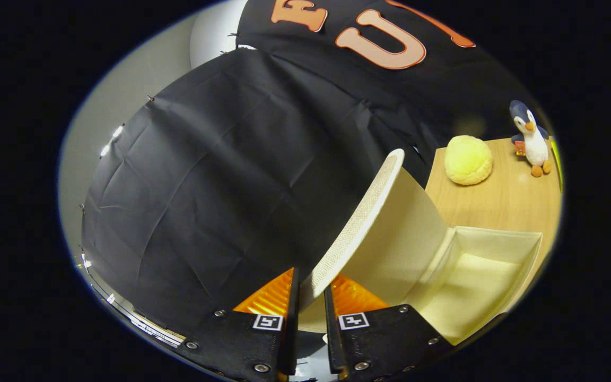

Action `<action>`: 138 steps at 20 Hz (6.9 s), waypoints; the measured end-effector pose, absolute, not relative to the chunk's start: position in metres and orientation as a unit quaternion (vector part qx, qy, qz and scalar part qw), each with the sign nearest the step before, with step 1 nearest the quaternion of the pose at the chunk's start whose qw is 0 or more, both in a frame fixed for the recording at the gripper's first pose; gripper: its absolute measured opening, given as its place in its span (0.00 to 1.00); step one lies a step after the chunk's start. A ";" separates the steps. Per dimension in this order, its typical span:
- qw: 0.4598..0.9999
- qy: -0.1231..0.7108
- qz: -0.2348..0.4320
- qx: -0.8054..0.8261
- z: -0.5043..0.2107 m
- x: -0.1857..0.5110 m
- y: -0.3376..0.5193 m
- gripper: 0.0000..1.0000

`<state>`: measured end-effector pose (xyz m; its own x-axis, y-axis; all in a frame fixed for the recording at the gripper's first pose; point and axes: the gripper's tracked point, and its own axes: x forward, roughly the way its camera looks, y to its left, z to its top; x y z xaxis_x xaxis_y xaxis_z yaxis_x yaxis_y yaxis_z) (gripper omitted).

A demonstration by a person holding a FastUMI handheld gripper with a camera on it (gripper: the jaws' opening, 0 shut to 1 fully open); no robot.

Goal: Open the storage box then place both shoes into the box .Put the left shoe in first, then the right shoe, with the right side of both shoes facing outward in a uniform manner.

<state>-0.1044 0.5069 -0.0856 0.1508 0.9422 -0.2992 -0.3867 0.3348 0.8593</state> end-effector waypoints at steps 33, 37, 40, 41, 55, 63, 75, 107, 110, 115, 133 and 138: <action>0.865 0.437 0.220 0.111 -0.220 -0.044 0.265 0.97; 0.865 0.454 0.188 0.102 -0.256 -0.056 0.216 0.98; 0.866 0.465 0.168 0.076 -0.283 -0.062 0.184 0.98; 0.864 0.470 0.166 0.068 -0.295 -0.066 0.176 0.98; 0.860 0.490 0.135 0.047 -0.400 -0.042 0.152 0.62; 0.865 0.492 0.094 0.028 -0.417 -0.038 0.150 0.18; 0.890 0.437 0.071 0.106 -0.256 -0.015 0.197 0.08; 0.721 0.659 0.185 0.105 -0.316 -0.087 0.429 0.29; 0.729 0.636 0.216 0.136 -0.286 -0.083 0.418 0.41; 0.775 0.558 0.266 0.133 -0.235 -0.066 0.373 0.72; 0.834 0.544 0.083 0.043 -0.331 -0.110 0.030 0.96; 0.830 0.552 0.073 0.039 -0.377 -0.120 -0.008 0.88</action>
<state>-0.1196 -0.0077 -0.3774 0.3800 0.1639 -0.9103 -0.0788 0.9863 0.1447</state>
